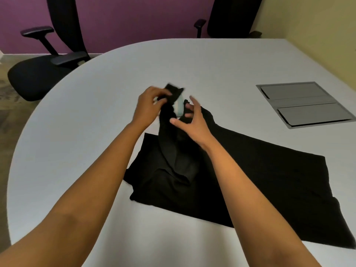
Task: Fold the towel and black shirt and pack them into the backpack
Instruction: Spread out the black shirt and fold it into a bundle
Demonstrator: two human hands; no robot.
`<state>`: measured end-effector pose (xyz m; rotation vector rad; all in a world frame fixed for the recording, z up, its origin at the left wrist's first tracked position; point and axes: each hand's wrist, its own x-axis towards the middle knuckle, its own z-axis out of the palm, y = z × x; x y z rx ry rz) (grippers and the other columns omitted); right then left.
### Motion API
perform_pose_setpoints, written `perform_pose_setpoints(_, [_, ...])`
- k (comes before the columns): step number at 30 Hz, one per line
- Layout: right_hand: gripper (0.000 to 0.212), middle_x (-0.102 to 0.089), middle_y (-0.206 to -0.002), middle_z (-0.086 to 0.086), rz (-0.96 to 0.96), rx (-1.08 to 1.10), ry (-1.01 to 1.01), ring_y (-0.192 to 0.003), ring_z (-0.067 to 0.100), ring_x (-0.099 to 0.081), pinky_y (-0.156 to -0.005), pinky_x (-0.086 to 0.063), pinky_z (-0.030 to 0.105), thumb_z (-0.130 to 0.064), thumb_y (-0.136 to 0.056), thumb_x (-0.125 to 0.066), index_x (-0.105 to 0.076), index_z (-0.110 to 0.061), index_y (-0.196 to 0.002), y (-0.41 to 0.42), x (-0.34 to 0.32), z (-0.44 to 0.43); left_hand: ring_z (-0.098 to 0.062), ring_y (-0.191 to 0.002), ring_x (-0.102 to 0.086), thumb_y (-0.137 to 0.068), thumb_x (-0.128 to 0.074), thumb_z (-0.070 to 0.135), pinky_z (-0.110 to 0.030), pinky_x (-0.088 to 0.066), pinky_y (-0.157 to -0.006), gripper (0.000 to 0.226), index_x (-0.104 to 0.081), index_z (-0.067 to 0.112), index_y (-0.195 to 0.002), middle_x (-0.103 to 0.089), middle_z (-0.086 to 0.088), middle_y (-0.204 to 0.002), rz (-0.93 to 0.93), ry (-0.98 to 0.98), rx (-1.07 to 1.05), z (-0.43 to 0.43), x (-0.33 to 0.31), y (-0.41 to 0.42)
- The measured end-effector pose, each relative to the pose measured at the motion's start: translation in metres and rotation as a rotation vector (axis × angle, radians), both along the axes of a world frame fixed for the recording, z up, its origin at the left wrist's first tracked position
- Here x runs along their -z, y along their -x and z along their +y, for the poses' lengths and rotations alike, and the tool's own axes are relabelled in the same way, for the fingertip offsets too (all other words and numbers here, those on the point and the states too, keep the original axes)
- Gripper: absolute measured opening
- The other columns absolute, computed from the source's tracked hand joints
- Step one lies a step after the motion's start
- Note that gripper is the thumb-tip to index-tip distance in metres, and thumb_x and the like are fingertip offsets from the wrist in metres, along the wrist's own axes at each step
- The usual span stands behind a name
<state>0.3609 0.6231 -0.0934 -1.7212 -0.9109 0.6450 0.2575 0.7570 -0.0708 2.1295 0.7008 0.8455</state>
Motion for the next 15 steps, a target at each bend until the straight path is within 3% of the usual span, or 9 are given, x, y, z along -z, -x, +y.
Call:
perform_pose_setpoints(2, [0.084, -0.045, -0.136, -0.001, 0.0, 0.041, -0.068, -0.116, 0.012, -0.051, -0.093, -0.044, 0.019, -0.028, -0.079, -0.076, -0.023, -0.022, -0.145, 0.0, -0.022, 0.002, -0.006, -0.1, -0.056, -0.088, -0.058, 0.002, -0.007, -0.044, -0.084, 0.024, -0.069, 0.014, -0.106, -0.061, 0.0, -0.107, -0.068, -0.044, 0.198, -0.018, -0.033, -0.011])
perform_pose_setpoints(6, [0.038, -0.065, -0.107, 0.0, 0.107, 0.292, -0.249, -0.101, 0.014, -0.063, -0.091, -0.052, 0.031, -0.02, -0.087, -0.065, -0.057, -0.012, -0.123, -0.001, -0.064, -0.006, -0.007, -0.104, -0.056, -0.089, -0.062, 0.016, -0.016, -0.045, -0.089, 0.022, -0.065, 0.018, -0.111, -0.059, 0.011, -0.11, -0.19, -0.112, 0.289, -0.046, -0.062, -0.021])
perform_pose_setpoints(9, [0.022, -0.067, -0.101, 0.0, 0.248, 0.448, -0.396, -0.095, 0.01, -0.062, -0.08, -0.051, 0.018, -0.02, -0.086, -0.067, -0.069, -0.009, -0.104, -0.005, -0.089, -0.026, -0.005, -0.105, -0.054, -0.085, -0.068, 0.024, -0.015, -0.044, -0.089, 0.042, -0.054, 0.019, -0.125, -0.056, 0.009, -0.118, -0.229, 0.057, 0.216, -0.055, -0.046, -0.008])
perform_pose_setpoints(11, [0.009, -0.068, -0.105, 0.002, 0.377, 0.466, -0.508, -0.098, 0.018, -0.064, -0.081, -0.052, 0.02, -0.019, -0.091, -0.061, -0.07, -0.018, -0.091, -0.01, -0.106, -0.042, -0.004, -0.104, -0.053, -0.078, -0.075, 0.029, -0.019, -0.044, -0.095, 0.06, -0.047, 0.025, -0.131, -0.054, 0.01, -0.118, -0.064, 0.249, 0.248, -0.06, -0.02, 0.007])
perform_pose_setpoints(12, [0.012, -0.068, -0.108, 0.003, 0.416, 0.463, -0.554, -0.1, 0.022, -0.064, -0.086, -0.052, 0.025, -0.019, -0.094, -0.057, -0.067, -0.023, -0.087, -0.012, -0.114, -0.051, -0.006, -0.107, -0.052, -0.075, -0.078, 0.033, -0.024, -0.043, -0.1, 0.069, -0.043, 0.029, -0.135, -0.053, 0.01, -0.12, 0.108, 0.324, 0.289, -0.062, -0.003, 0.017])
perform_pose_setpoints(15, [0.01, -0.067, -0.107, 0.002, 0.477, 0.486, -0.649, -0.096, 0.02, -0.063, -0.087, -0.052, 0.031, -0.021, -0.095, -0.055, -0.064, -0.019, -0.096, -0.021, -0.13, -0.076, -0.015, -0.123, -0.048, -0.068, -0.081, 0.044, -0.037, -0.036, -0.109, 0.09, -0.033, 0.033, -0.143, -0.048, 0.003, -0.136, 0.683, 0.274, 0.392, -0.073, 0.044, 0.046])
